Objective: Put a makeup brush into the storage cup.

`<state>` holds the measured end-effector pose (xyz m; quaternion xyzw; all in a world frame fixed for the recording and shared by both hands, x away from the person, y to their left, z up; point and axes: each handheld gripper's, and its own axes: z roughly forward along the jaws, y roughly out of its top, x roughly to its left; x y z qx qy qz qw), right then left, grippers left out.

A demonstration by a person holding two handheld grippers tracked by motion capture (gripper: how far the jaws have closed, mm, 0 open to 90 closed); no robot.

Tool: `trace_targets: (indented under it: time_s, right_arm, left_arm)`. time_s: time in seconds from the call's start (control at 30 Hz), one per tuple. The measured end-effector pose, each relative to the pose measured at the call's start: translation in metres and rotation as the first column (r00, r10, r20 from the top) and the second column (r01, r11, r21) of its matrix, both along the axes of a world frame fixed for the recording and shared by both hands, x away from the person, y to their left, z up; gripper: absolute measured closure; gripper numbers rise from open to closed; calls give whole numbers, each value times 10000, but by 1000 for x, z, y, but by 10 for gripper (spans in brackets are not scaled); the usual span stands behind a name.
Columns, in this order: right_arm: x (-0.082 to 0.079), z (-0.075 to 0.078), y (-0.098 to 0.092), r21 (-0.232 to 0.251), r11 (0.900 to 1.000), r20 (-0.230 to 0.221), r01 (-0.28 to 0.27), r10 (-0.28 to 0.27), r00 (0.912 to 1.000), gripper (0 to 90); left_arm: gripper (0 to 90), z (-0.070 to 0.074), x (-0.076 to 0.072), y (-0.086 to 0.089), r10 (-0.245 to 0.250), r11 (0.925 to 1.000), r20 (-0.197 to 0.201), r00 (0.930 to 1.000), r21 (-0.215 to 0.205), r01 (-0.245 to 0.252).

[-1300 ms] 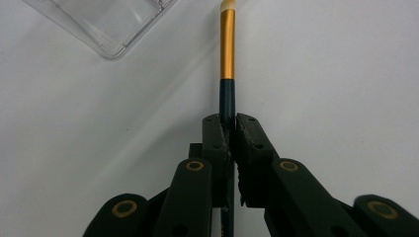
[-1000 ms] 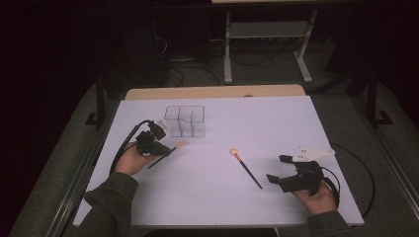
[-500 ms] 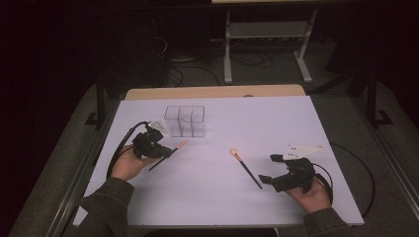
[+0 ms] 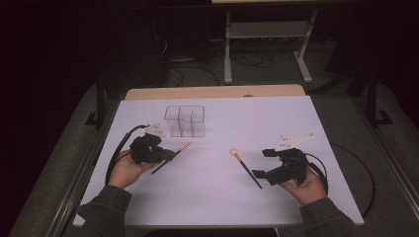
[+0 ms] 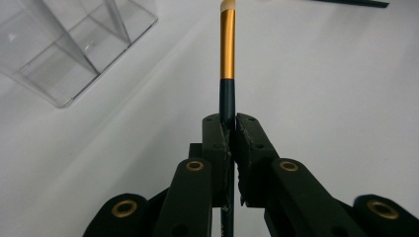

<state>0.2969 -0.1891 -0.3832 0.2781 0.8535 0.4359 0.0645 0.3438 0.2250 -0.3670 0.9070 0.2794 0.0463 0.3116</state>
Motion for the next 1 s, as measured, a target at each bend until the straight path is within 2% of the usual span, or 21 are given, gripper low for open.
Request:
trace_targets:
  time_s: [0.23,0.43,0.53,0.73,0.83,0.9,0.93,1.0]
  right_arm:
    - [4,8,7,-18,9998,130,-199,199,9997,165]
    - [8,14,14,16,9991,84,-427,427,9991,165]
    - [10,15,18,-15,9985,24,-553,553,9985,165]
    - [13,19,22,-48,9973,-32,-726,726,9974,167]
    - [13,21,23,-13,9970,-15,-776,776,9970,169]
    - [14,23,25,72,9963,-9,-854,855,9963,174]
    - [14,23,25,72,9963,-9,-854,855,9963,174]
    - [15,25,26,72,9958,-47,-918,918,9958,174]
  left_arm:
    - [835,4,-12,-5,-270,9993,226,9994,-259,276]
    - [835,5,-19,-8,-513,9983,327,9981,-270,522]
    - [835,6,-24,-9,-564,9969,412,9976,-529,585]
    - [835,6,-27,-13,-732,9959,408,9965,-508,752]
    - [835,7,-30,-16,-750,9946,400,9964,-695,776]
    - [835,8,-31,-17,-917,9939,449,9948,-573,942]
    - [835,8,-33,-18,-869,9935,461,9952,-704,900]
    - [835,8,-34,-19,-989,9927,541,9936,-642,1023]
